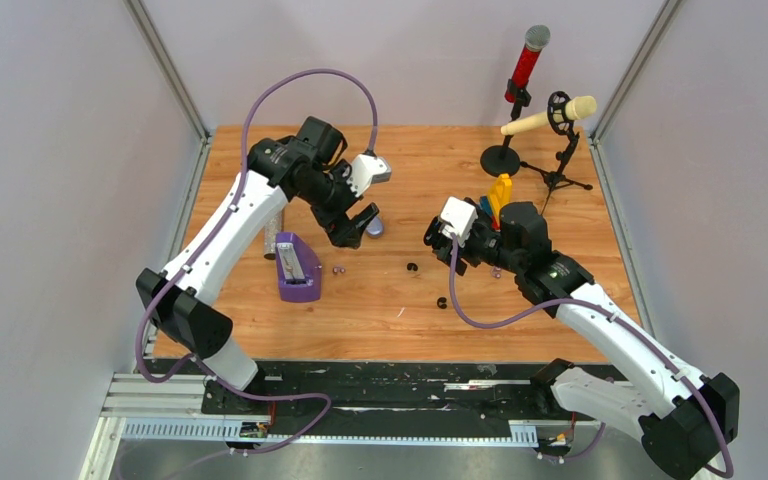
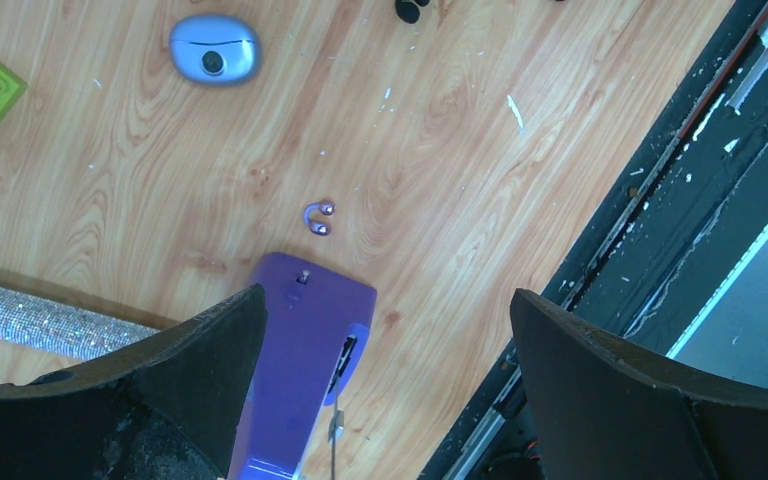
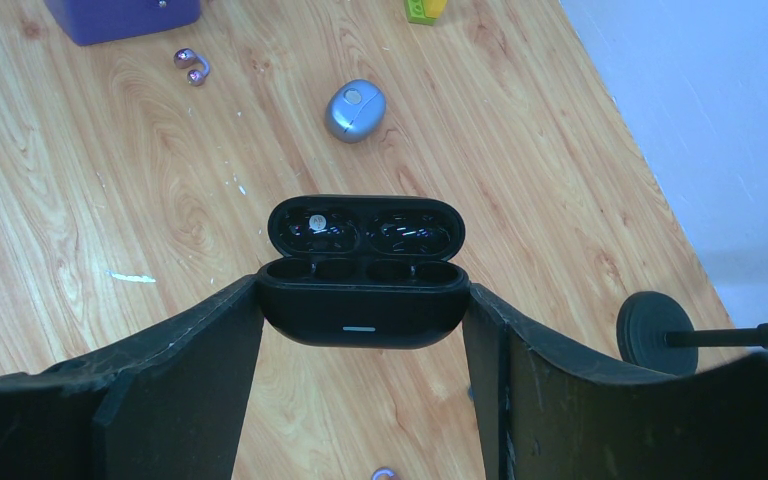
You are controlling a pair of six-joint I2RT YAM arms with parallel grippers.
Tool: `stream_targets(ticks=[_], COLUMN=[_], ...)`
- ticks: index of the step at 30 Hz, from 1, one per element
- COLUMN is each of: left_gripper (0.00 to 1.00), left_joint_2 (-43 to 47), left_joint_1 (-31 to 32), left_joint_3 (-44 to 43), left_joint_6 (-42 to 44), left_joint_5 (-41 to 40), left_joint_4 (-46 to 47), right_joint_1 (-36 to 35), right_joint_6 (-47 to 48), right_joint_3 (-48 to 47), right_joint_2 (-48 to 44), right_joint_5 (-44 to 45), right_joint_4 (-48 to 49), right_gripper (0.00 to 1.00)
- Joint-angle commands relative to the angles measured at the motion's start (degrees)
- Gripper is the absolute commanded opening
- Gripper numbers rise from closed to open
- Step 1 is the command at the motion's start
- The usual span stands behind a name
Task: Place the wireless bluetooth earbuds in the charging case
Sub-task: Open the charging case.
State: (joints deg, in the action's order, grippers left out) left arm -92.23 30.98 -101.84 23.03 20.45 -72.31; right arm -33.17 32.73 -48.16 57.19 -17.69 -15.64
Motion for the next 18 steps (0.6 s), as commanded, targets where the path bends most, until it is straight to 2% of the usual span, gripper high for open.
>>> stream_targets(ticks=[1,8,18], left_gripper=[1.0,1.0,1.0], left_joint_2=[-0.7,-3.0,-3.4], left_joint_1=[-0.2,-0.2,-0.2], left_joint_3=[-3.8,-7.7,-8.2], left_joint_6=[-0.2,0.0,0.0], left_joint_5=[0.9,1.3,1.3], left_joint_4=[-1.2,-3.2,-3.0], right_joint_1=[0.2,0.3,0.3], right_joint_6=[0.2,0.6,0.8], right_joint_3=[-1.7,-1.6,-1.4], right_joint_2=[-0.5,-0.4,-0.4], right_joint_5=[-0.9,-0.2,-0.1], right_joint_4=[1.2,1.2,1.4], right_gripper=[0.62,0.62,0.62])
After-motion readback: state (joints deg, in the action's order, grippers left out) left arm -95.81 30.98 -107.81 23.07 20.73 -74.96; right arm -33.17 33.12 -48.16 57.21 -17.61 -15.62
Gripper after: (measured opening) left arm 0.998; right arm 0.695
